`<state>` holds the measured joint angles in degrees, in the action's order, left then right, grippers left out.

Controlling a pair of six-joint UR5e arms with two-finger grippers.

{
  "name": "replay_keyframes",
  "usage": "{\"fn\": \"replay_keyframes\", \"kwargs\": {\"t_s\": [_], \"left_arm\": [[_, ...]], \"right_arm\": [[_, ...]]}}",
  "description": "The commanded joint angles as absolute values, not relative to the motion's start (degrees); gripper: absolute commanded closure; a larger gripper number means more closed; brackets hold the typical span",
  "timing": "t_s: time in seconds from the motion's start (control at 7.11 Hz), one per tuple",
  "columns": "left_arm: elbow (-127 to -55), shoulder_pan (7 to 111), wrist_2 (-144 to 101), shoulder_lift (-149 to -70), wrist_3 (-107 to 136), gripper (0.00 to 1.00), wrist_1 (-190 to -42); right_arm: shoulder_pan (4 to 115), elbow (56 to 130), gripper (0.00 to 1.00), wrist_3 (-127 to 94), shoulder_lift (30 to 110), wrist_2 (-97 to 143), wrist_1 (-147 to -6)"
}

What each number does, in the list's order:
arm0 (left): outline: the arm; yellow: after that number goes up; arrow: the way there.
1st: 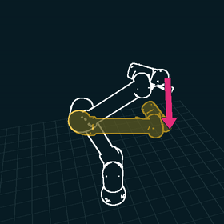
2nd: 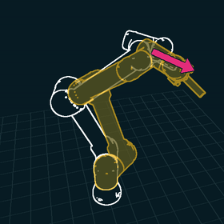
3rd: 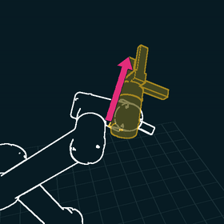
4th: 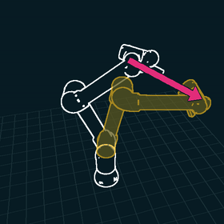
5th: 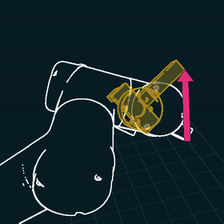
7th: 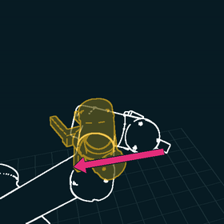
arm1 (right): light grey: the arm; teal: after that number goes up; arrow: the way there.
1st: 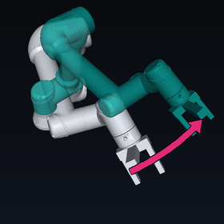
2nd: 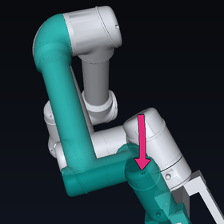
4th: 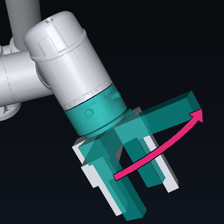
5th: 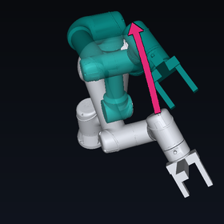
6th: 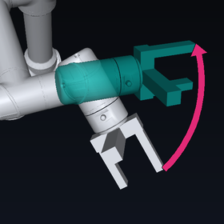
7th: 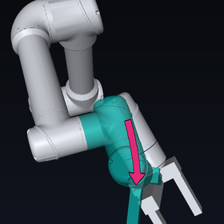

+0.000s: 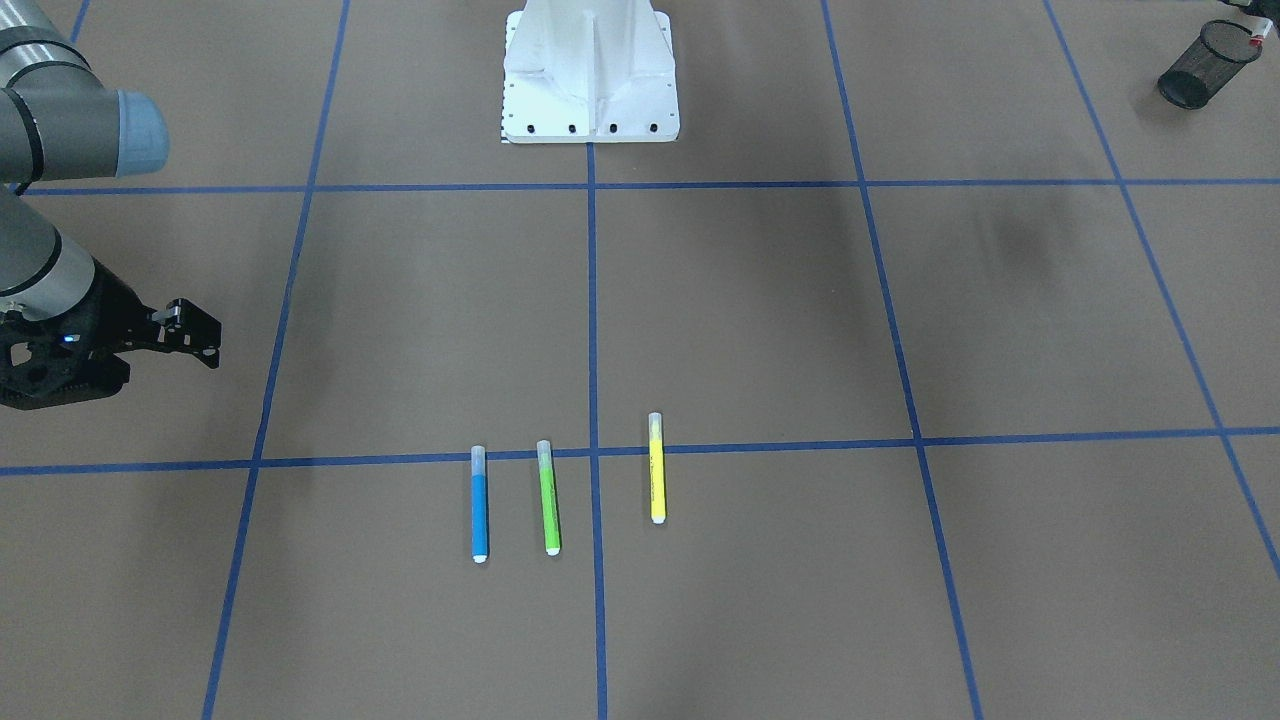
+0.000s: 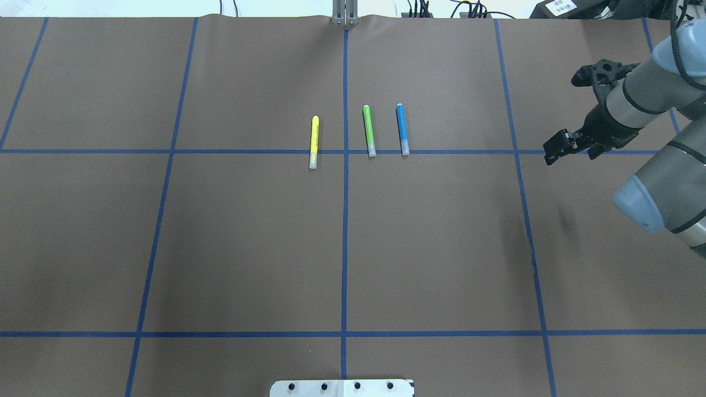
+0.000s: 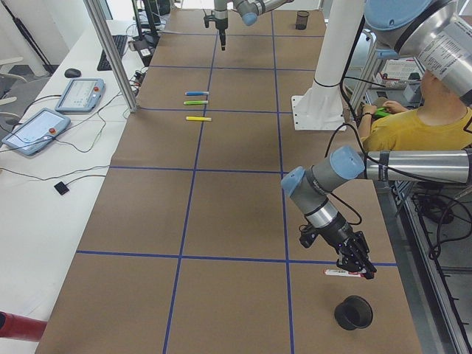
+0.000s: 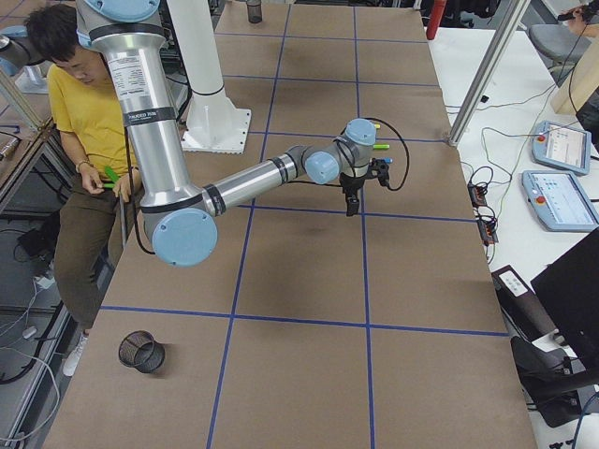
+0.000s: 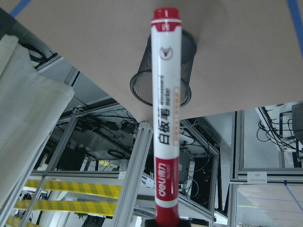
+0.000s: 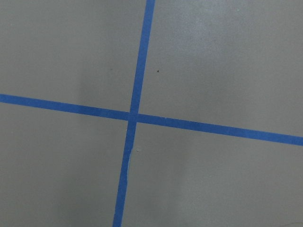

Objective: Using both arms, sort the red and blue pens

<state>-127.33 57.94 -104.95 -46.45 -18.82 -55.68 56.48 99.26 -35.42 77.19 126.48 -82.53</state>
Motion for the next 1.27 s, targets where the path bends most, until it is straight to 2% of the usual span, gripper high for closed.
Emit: {"fn": "replay_keyframes", "kwargs": {"t_s": [0.0,0.56,1.13], "left_arm": [[-123.1,57.8,-104.5,-44.5,-18.8,1.0,-58.6],[-111.4,57.7,-108.2,-44.4,-21.7,1.0,-70.1],[-109.5,57.7,-114.8,-44.4,-23.7,1.0,-70.5]], "right_arm": [[55.9,99.3,0.01,-35.4,77.3,126.5,-82.4],[55.0,99.3,0.01,-37.2,79.8,126.6,-75.8],[55.0,99.3,0.01,-37.3,79.8,126.5,-75.7]]}}
